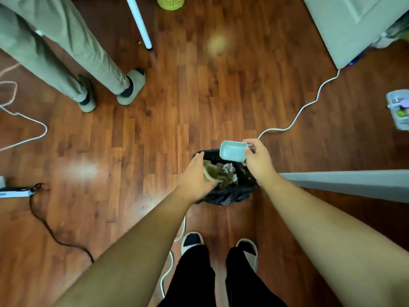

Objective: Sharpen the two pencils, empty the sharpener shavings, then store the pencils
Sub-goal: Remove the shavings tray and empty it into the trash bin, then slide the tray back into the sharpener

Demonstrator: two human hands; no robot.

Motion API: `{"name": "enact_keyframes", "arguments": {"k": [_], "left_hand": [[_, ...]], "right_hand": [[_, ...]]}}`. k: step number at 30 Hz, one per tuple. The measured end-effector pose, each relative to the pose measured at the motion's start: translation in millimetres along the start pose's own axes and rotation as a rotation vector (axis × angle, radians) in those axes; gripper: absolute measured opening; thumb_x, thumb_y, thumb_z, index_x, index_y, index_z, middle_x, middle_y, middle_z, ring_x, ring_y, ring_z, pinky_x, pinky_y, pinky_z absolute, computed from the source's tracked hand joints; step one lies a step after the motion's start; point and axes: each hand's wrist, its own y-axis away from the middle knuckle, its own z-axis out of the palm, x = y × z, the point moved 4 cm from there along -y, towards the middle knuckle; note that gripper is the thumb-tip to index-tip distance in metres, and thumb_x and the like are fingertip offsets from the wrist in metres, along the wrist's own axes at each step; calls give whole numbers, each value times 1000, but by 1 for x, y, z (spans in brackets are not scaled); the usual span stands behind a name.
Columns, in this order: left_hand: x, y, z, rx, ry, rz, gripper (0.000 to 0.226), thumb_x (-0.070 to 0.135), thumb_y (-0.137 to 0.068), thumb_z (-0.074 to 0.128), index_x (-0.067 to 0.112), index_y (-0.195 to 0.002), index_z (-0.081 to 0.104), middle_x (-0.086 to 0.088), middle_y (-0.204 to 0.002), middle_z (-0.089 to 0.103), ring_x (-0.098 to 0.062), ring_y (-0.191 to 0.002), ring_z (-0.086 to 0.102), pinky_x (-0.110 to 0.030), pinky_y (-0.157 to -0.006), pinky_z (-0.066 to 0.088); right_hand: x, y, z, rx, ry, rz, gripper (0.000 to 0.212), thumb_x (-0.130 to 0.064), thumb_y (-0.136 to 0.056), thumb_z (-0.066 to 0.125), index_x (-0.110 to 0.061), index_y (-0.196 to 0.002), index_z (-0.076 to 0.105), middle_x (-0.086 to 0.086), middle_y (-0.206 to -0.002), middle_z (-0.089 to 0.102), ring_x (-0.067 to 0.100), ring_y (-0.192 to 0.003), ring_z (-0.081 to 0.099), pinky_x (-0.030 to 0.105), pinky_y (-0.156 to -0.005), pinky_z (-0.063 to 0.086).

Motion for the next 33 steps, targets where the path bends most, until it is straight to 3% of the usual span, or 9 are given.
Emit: {"name": "enact_keyframes", "arguments": {"k": [4,9,15,18,21,23,27,31,33], "left_hand": [[87,39,-69,130,-49,145,96,14,-76,72,17,-153,14,-1,-160,21,-14,-147,23,-26,-118,23],[210,100,-127,128,-66,388,93,13,-70,82,19,-148,31,1,-151,41,-15,-138,40,-27,-113,33],[330,171,-122,94,-143,720,61,12,-63,86,17,-119,63,1,-118,68,-16,-107,63,-35,-101,48],[388,216,-85,-7,-208,898,56,17,-63,87,20,-114,65,4,-112,71,-13,-99,65,-31,-94,52],[429,262,-29,-168,-234,1014,60,17,-63,87,20,-118,65,2,-111,71,-14,-99,66,-26,-89,52],[451,303,20,-307,-261,1100,63,16,-64,87,20,-122,63,2,-116,68,-13,-105,64,-25,-92,50],[473,394,114,-515,-317,1247,59,14,-66,85,18,-120,63,2,-114,68,-12,-103,64,-25,-90,51],[473,477,206,-727,-359,1341,57,9,-66,85,15,-119,64,1,-111,70,-11,-100,64,-4,-74,43],[468,516,252,-808,-401,1383,58,10,-66,85,15,-120,64,4,-108,68,-7,-96,62,-1,-73,41]], "right_hand": [[-81,38,-40,-41,-179,-31,26,-12,-96,40,-13,-116,55,11,-122,58,20,-94,57,32,-66,54],[-178,104,-128,-23,-244,-197,23,-10,-98,39,-12,-114,56,3,-99,60,13,-78,57,23,-60,50],[-211,199,-247,80,-356,-303,17,-13,-97,43,-14,-106,58,1,-84,59,16,-68,54,25,-62,46],[-194,268,-311,197,-458,-334,23,-15,-95,49,-13,-116,56,2,-95,61,15,-77,58,23,-66,47],[-156,342,-362,275,-423,-345,46,-16,-82,68,-23,-125,54,-5,-114,61,13,-92,60,23,-71,49],[-121,399,-393,376,-395,-314,54,-3,-78,70,-27,-124,52,-3,-121,57,13,-85,60,24,-71,51],[-49,510,-438,630,-398,-238,58,10,-76,68,-19,-124,53,3,-116,60,5,-70,64,18,-68,55],[23,613,-459,830,-422,-155,58,11,-72,71,-13,-122,54,3,-109,63,-1,-84,67,13,-71,54],[63,659,-466,923,-450,-98,59,9,-69,73,-17,-119,56,4,-110,65,9,-92,67,16,-74,55]]}}
